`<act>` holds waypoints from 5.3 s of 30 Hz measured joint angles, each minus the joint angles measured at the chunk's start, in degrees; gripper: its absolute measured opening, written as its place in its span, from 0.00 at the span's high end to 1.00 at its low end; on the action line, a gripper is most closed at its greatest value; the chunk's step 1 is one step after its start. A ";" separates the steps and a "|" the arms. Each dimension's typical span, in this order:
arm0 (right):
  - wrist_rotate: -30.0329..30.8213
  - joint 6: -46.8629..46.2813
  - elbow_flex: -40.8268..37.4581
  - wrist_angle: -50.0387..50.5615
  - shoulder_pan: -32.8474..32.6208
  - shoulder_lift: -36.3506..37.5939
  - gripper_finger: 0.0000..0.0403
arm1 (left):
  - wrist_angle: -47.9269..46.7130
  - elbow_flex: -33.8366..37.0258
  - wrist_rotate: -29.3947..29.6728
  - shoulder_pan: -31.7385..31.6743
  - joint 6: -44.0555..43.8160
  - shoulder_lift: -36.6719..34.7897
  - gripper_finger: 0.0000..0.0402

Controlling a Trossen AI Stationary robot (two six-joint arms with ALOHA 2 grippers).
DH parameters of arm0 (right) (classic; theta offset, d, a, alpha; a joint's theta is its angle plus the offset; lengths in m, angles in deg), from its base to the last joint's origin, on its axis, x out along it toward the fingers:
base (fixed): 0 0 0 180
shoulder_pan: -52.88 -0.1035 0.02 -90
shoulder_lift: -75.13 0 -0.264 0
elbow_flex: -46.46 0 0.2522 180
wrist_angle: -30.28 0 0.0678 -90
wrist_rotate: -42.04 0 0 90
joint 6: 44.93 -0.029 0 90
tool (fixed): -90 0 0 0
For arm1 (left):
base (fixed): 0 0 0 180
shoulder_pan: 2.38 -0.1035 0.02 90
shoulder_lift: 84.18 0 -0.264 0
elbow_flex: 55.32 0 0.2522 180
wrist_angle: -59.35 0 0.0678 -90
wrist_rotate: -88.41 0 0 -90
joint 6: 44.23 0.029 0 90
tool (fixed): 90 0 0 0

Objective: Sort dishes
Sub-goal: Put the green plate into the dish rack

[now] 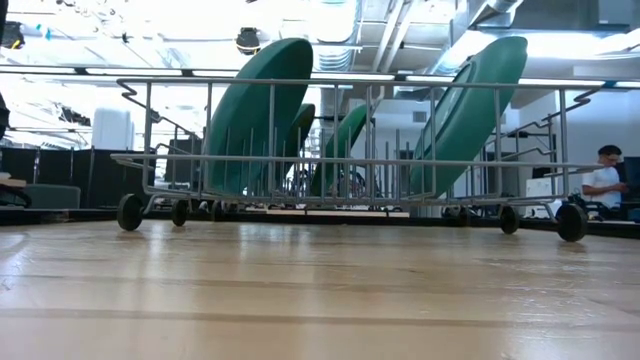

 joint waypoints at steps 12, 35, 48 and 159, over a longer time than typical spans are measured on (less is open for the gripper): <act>-0.30 13.86 7.18 6.66 -1.07 -8.95 0.38 | -4.76 0.00 -2.19 1.30 -6.44 3.82 0.99; 1.87 19.07 9.15 4.20 -0.13 -11.36 0.57 | 3.48 0.04 -4.80 4.09 24.94 4.78 0.99; 0.01 -22.06 13.42 22.73 5.40 -6.28 0.46 | 7.21 0.04 3.53 3.86 39.38 4.78 0.99; -83.13 -68.84 32.75 -43.36 46.90 -25.10 0.97 | 6.52 0.72 1.06 12.46 27.91 5.79 0.73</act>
